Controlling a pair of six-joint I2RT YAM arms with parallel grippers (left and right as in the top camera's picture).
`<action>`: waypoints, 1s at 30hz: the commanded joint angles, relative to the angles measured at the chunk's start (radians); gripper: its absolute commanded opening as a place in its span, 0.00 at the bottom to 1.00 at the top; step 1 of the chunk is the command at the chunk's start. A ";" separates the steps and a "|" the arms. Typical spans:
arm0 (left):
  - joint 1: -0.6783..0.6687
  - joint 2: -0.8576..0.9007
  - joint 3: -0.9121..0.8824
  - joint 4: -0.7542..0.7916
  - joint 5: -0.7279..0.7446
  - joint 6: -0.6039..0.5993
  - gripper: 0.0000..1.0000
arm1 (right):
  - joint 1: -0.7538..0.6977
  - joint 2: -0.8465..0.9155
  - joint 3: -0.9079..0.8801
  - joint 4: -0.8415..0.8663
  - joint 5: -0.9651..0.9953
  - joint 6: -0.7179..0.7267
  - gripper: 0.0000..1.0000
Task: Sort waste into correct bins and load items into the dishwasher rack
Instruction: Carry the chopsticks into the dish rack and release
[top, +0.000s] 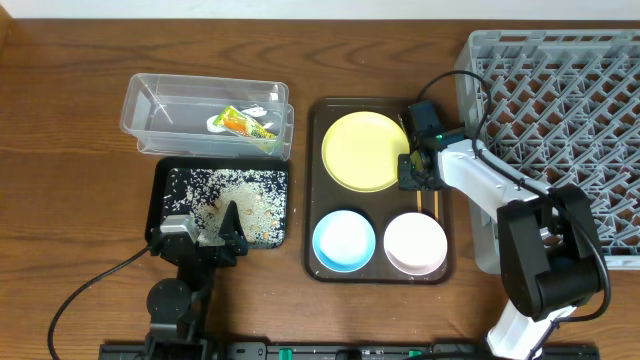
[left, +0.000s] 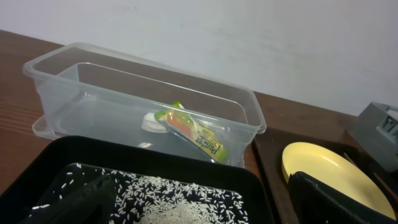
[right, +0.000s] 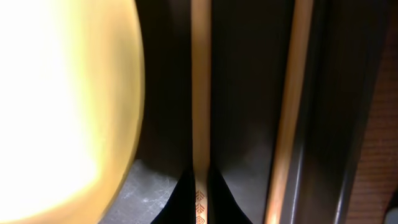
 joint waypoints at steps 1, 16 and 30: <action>0.005 -0.006 -0.028 -0.014 0.000 0.009 0.91 | -0.004 0.026 -0.004 -0.008 -0.077 0.015 0.01; 0.005 -0.006 -0.028 -0.014 0.000 0.009 0.91 | -0.124 -0.367 0.053 -0.082 0.033 -0.121 0.01; 0.005 -0.006 -0.028 -0.014 0.000 0.009 0.91 | -0.346 -0.356 0.053 -0.008 0.192 -0.323 0.01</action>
